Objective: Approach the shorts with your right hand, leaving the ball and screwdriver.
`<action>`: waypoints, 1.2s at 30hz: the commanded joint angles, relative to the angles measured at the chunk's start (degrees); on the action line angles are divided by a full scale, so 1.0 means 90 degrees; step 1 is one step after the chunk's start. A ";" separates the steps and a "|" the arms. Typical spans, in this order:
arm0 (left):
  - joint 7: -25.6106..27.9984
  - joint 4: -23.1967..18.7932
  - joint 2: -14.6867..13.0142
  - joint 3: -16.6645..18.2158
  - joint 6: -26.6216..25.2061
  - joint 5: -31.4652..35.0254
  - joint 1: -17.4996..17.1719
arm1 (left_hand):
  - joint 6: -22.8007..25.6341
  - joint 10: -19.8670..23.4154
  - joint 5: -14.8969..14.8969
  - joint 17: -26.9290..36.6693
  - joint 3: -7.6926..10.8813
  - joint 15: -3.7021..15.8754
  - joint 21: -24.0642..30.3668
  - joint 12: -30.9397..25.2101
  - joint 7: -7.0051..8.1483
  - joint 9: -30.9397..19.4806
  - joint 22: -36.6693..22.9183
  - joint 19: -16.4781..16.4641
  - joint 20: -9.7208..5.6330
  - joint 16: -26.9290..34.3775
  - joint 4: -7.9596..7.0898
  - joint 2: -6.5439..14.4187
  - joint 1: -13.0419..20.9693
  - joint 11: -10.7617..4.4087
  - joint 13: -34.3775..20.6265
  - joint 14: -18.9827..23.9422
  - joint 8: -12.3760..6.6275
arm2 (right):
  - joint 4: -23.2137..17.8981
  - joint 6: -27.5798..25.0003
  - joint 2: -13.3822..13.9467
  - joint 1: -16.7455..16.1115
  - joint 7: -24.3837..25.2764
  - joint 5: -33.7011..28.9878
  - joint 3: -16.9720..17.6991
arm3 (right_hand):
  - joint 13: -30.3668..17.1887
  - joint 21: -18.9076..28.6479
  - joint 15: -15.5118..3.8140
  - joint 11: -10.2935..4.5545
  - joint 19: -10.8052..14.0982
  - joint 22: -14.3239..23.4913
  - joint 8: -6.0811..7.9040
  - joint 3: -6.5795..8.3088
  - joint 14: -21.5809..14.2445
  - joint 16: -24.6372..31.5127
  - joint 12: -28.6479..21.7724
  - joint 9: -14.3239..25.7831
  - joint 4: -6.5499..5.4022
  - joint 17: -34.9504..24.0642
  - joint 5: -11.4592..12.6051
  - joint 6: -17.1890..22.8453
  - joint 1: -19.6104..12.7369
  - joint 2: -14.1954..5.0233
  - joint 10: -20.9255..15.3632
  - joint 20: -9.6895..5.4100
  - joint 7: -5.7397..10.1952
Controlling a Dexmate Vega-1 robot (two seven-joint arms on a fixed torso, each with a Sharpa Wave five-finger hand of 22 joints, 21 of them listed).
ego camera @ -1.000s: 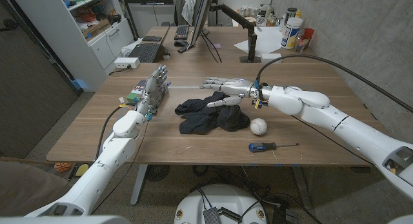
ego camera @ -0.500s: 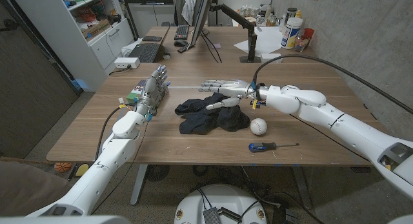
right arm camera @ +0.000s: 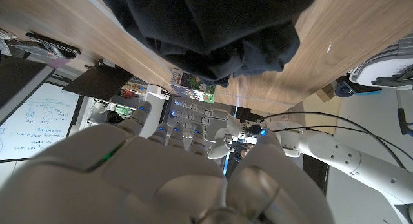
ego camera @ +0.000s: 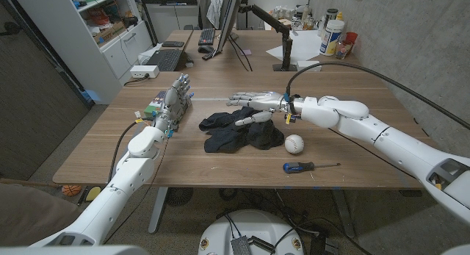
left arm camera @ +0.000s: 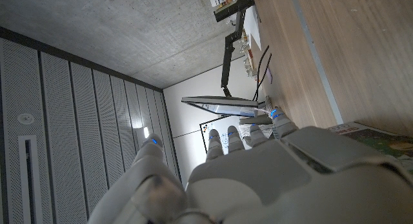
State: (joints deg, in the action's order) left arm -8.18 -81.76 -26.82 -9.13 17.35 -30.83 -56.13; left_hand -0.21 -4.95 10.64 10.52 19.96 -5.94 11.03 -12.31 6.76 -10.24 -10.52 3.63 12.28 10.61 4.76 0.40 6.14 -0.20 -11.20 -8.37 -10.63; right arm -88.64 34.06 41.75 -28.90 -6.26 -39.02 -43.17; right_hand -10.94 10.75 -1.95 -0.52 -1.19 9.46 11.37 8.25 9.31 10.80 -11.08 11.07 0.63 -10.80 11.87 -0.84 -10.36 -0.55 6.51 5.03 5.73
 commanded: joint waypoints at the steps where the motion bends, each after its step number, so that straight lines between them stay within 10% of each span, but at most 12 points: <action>1: 0.0104 -0.0103 -0.0034 -0.0009 -0.0132 0.0023 -0.0007 | 0.0052 0.0026 0.0013 0.0020 0.0005 -0.0014 0.0046 -0.0034 0.0010 -0.0025 -0.0012 0.0028 0.0000 0.0032 0.0031 0.0037 0.0001 0.0014 -0.0020 -0.0071 -0.0033 | 0.0129 0.0026 -0.0036 0.0148 -0.0034 -0.0221 -0.0150 | -0.0017 -0.0026 -0.0071 0.0016 -0.0021 0.0021 -0.0037 0.0015 0.0460 0.0020 0.0016 0.0009 0.0016 -0.0022 -0.0020 -0.0048 0.0004 -0.0028 0.0085 0.0035 0.0027; 36: 0.0103 -0.0066 0.0016 -0.0032 -0.0119 0.0023 -0.0003 | 0.0047 0.0028 0.0012 0.0021 -0.0003 -0.0027 0.0048 -0.0031 0.0005 -0.0025 -0.0013 0.0034 0.0000 0.0033 0.0045 0.0050 -0.0015 0.0042 -0.0020 -0.0086 -0.0030 | 0.0448 0.0173 -0.0102 0.0311 -0.0216 -0.0119 -0.0351 | -0.0017 -0.0013 -0.0033 0.0052 -0.0010 0.0021 -0.0055 -0.0007 0.0435 0.0044 -0.0004 0.0013 0.0018 -0.0026 -0.0028 -0.0149 0.0042 -0.0037 0.0109 0.0058 0.0022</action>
State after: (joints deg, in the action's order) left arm -7.25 -82.48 -26.83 -9.25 16.33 -30.67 -56.22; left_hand -0.21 -4.74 10.64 10.52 19.81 -6.14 11.25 -12.31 6.76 -10.24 -10.52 3.63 12.28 10.61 4.91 0.39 6.14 0.01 -11.20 -8.57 -10.63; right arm -84.94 35.23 40.72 -26.09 -7.46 -40.76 -46.08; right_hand -10.94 10.75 -1.95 -0.20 -1.18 9.46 10.92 8.25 9.31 10.80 -11.08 11.06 0.63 -10.79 11.64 -1.97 -10.36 -0.55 7.18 5.03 5.82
